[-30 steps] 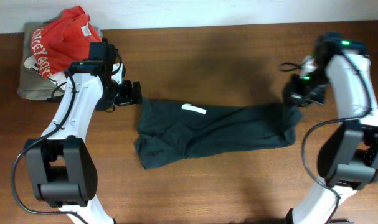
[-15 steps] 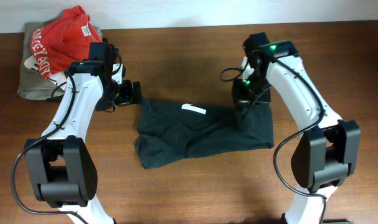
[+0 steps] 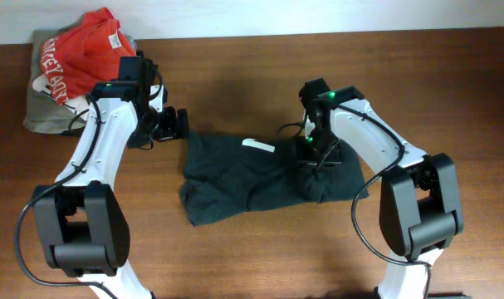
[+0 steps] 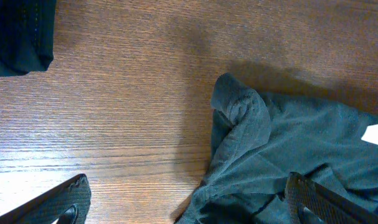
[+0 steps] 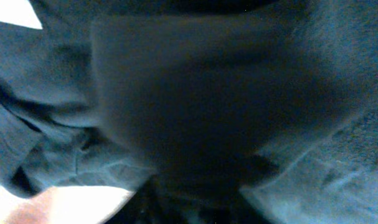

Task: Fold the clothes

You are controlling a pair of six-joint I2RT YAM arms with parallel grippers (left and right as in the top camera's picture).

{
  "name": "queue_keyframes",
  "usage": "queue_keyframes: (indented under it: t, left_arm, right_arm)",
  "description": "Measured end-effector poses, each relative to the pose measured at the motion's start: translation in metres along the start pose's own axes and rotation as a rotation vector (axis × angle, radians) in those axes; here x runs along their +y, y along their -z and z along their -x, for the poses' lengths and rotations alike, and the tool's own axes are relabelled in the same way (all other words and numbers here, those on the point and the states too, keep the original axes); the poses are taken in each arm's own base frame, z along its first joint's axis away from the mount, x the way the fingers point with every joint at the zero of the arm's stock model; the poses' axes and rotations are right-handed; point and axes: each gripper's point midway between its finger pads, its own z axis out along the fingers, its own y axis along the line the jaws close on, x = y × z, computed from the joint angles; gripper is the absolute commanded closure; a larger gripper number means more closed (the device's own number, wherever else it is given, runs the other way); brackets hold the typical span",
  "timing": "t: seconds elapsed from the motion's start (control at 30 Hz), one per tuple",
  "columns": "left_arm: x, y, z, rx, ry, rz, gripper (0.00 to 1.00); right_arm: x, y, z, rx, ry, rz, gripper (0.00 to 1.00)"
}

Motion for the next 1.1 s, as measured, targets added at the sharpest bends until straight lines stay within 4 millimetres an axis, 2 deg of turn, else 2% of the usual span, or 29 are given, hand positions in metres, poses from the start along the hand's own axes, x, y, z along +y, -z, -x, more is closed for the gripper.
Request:
queue_keyframes:
  t: [0.2,0.37,0.5,0.53,0.6,0.67,0.7,0.77,0.8,0.9,1.03,1.1]
  left_arm:
    - [0.0,0.0,-0.001,0.003,0.0,0.0,0.01]
    - [0.0,0.0,-0.002,0.008,0.001,0.001,0.01]
    - [0.0,0.0,-0.003,0.011,0.001,0.002,0.01]
    - [0.0,0.0,-0.003,0.011,0.001,0.002,0.01]
    - [0.0,0.0,-0.003,0.01,0.001,0.002,0.01]
    - [0.0,0.0,-0.003,0.01,0.001,0.002,0.01]
    - [0.0,0.0,-0.002,0.01,0.001,0.002,0.01]
    - [0.0,0.0,-0.003,0.011,0.001,0.001,0.01]
    - [0.0,0.0,-0.003,0.011,0.001,0.001,0.01]
    - [0.0,0.0,-0.003,0.011,0.002,0.001,0.01]
    - [0.0,0.0,-0.003,0.011,0.001,0.002,0.01]
    - [0.0,0.0,-0.003,0.011,0.001,0.002,0.01]
  right_arm:
    - [0.005,0.001,0.004,-0.018,0.012,0.007,0.5]
    - [0.007,0.03,0.019,-0.058,0.004,0.045,0.51]
    - [0.003,0.048,0.011,-0.019,0.04,0.059,0.53]
    - [0.0,0.051,0.01,-0.012,0.045,0.05,0.58]
    - [-0.007,0.056,0.011,-0.014,0.036,0.043,0.76]
    - [-0.024,0.06,0.013,-0.012,0.009,0.037,0.92]
    - [-0.027,0.061,0.014,-0.013,0.005,0.038,0.96]
    - [-0.027,0.054,0.012,-0.007,0.012,0.057,0.96]
    - [-0.024,0.045,0.008,0.012,0.025,0.071,0.96]
    - [0.0,0.012,-0.002,0.036,0.081,0.144,0.96]
    - [0.037,-0.016,-0.018,0.062,0.156,0.257,0.96]
    - [0.051,-0.022,-0.025,0.075,0.175,0.31,0.92]
